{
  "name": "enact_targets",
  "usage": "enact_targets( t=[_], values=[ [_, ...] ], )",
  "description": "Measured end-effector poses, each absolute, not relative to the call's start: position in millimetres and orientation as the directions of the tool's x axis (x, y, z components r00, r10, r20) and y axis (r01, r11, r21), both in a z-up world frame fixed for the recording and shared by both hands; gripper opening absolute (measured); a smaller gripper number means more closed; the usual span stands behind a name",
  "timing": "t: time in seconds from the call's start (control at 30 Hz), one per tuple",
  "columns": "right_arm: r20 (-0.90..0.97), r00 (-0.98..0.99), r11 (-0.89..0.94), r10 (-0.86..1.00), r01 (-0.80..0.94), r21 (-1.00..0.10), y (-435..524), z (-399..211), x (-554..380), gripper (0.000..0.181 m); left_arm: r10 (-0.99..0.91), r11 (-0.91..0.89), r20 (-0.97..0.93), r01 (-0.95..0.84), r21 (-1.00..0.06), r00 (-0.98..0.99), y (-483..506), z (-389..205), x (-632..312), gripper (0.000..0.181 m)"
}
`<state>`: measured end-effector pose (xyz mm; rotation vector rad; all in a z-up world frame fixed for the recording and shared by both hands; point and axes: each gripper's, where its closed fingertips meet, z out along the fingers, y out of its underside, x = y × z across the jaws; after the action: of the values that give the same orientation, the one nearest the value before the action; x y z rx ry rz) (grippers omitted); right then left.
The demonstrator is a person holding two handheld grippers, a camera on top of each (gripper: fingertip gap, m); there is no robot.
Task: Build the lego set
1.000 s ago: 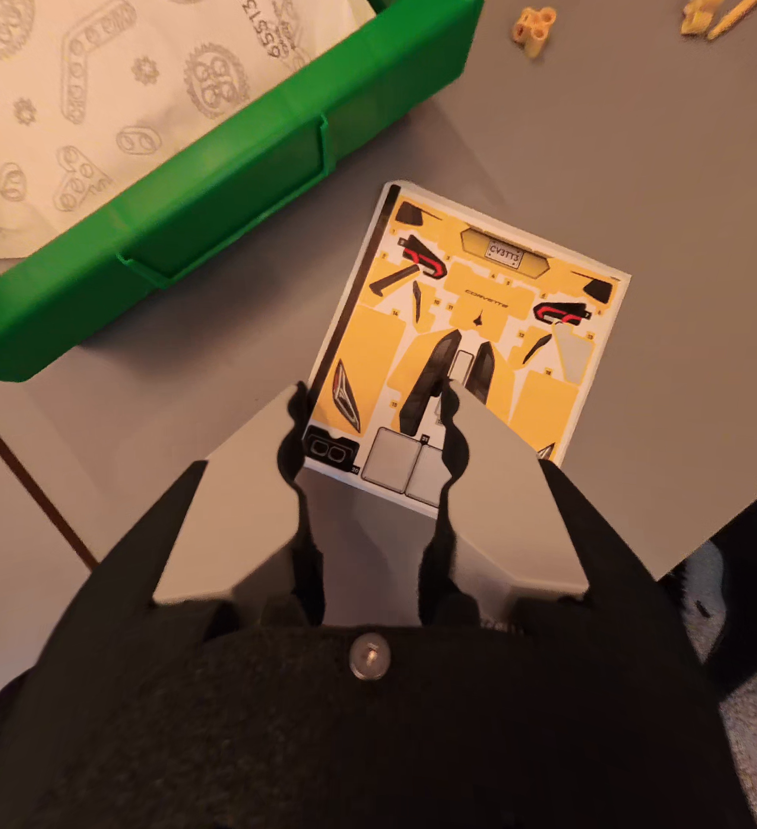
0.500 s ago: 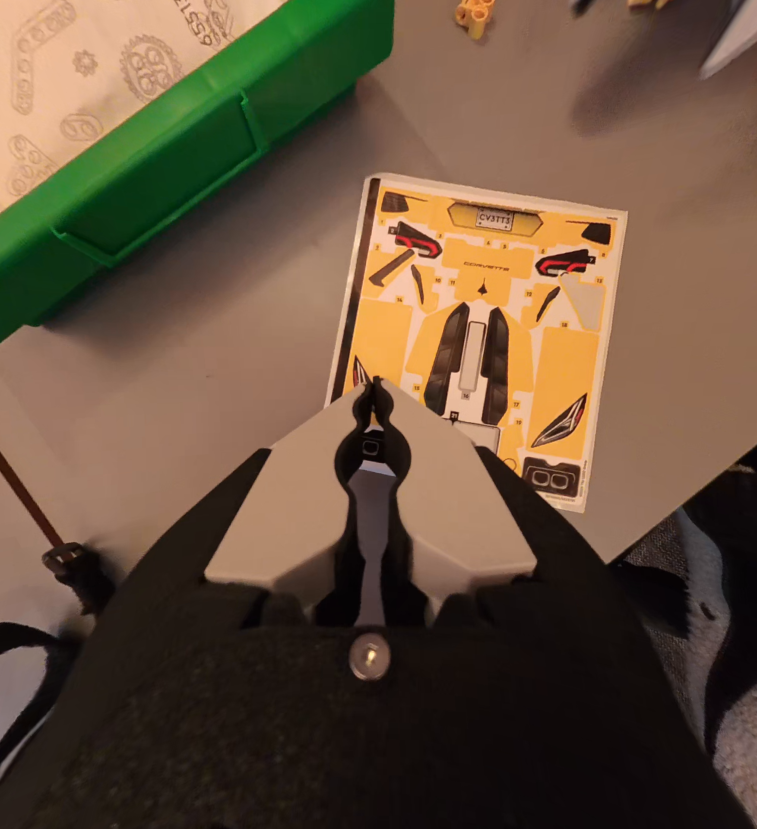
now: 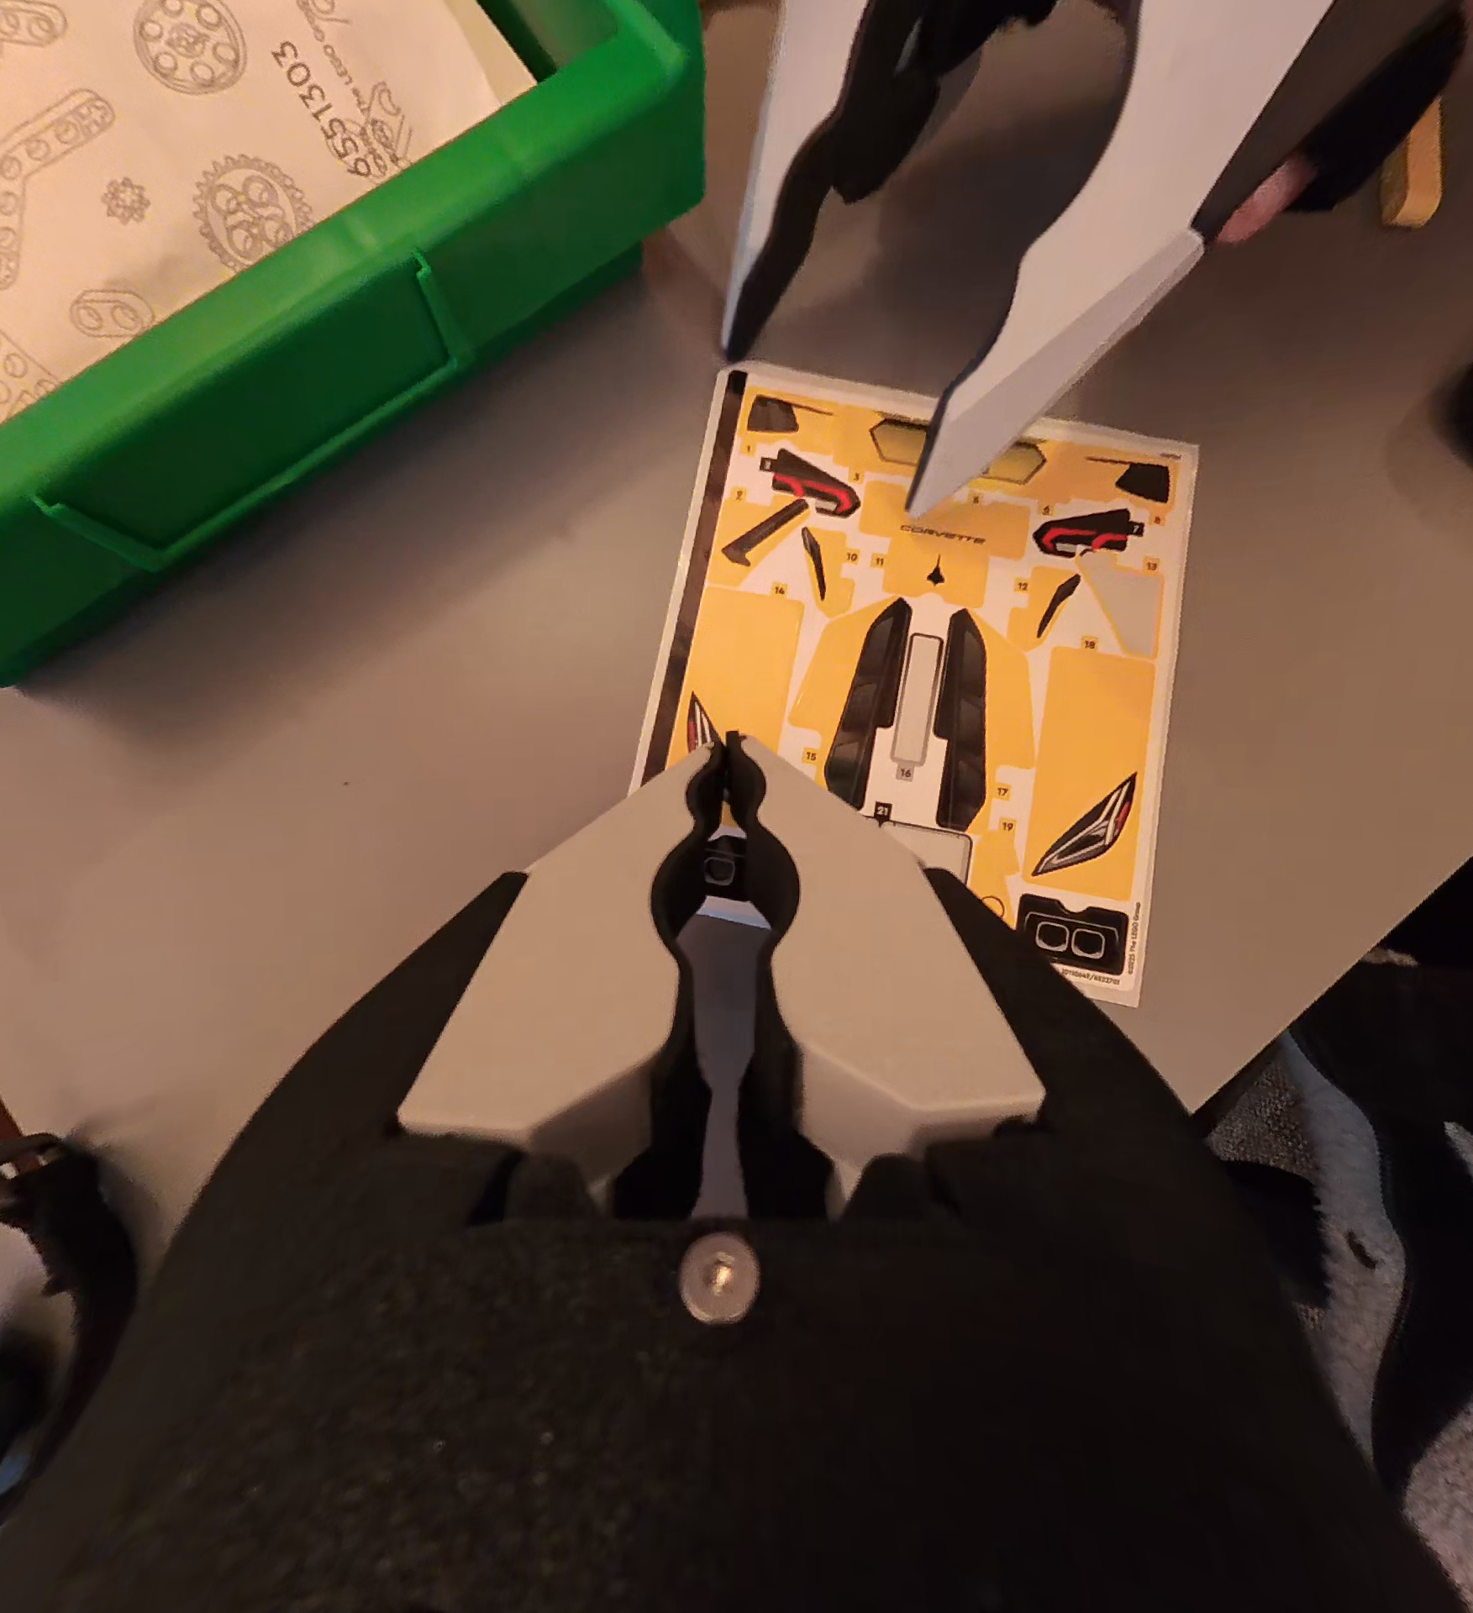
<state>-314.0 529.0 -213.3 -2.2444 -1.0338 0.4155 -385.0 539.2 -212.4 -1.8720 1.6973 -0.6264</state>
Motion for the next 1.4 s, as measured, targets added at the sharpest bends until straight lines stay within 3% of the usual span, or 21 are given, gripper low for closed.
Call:
enact_targets(
  t=[0.17, 0.37, 0.5, 0.63, 0.73, 0.87, 0.97, 1.1, 1.3, 1.4],
  values=[
    [-0.128, 0.622, -0.535, 0.772, 0.53, -0.658, 520, -210, -324, 0.055, -0.994, -0.066, -0.022, -0.746, -0.663, 0.108, 539, -212, -385, 0.0],
    [-0.48, 0.52, -0.681, 0.706, 0.316, -0.66, 504, -188, -351, 0.04, -0.994, -0.074, -0.014, -0.741, -0.667, 0.111, 538, -213, -384, 0.0],
    [-0.675, 0.428, -0.789, 0.602, 0.183, -0.587, 495, -170, -357, 0.026, -0.993, -0.081, -0.01, -0.732, -0.676, 0.118, 537, -212, -383, 0.0],
    [-0.635, 0.482, -0.783, 0.604, 0.212, -0.585, 497, -179, -350, 0.016, -0.993, -0.081, -0.01, -0.731, -0.678, 0.119, 537, -212, -383, 0.001],
    [-0.576, 0.499, -0.743, 0.647, 0.244, -0.623, 498, -178, -345, 0.01, -0.993, -0.108, 0.047, -0.674, -0.73, 0.109, 537, -190, -377, 0.027],
    [-0.437, 0.484, -0.618, 0.758, 0.318, -0.719, 496, -170, -342, 0.002, -0.979, -0.151, 0.206, -0.618, -0.771, -0.017, 527, -160, -362, 0.038],
    [-0.387, 0.458, -0.559, 0.8, 0.338, -0.757, 493, -160, -341, 0.002, -0.907, -0.2, 0.398, -0.692, -0.694, -0.138, 508, -164, -358, 0.035],
    [-0.392, 0.447, -0.551, 0.804, 0.312, -0.774, 492, -149, -332, 0.001, -0.857, -0.207, 0.47, -0.696, -0.687, -0.209, 499, -159, -350, 0.0],
    [-0.329, 0.509, -0.483, 0.795, 0.205, -0.851, 491, -109, -274, 0.031, -0.825, -0.362, 0.505, -0.451, -0.816, -0.253, 495, -97, -324, 0.0],
    [-0.387, 0.496, -0.488, 0.777, 0.086, -0.869, 472, -88, -241, 0.034, -0.812, -0.438, 0.502, -0.259, -0.861, -0.296, 488, -55, -310, 0.0]
  ],
)
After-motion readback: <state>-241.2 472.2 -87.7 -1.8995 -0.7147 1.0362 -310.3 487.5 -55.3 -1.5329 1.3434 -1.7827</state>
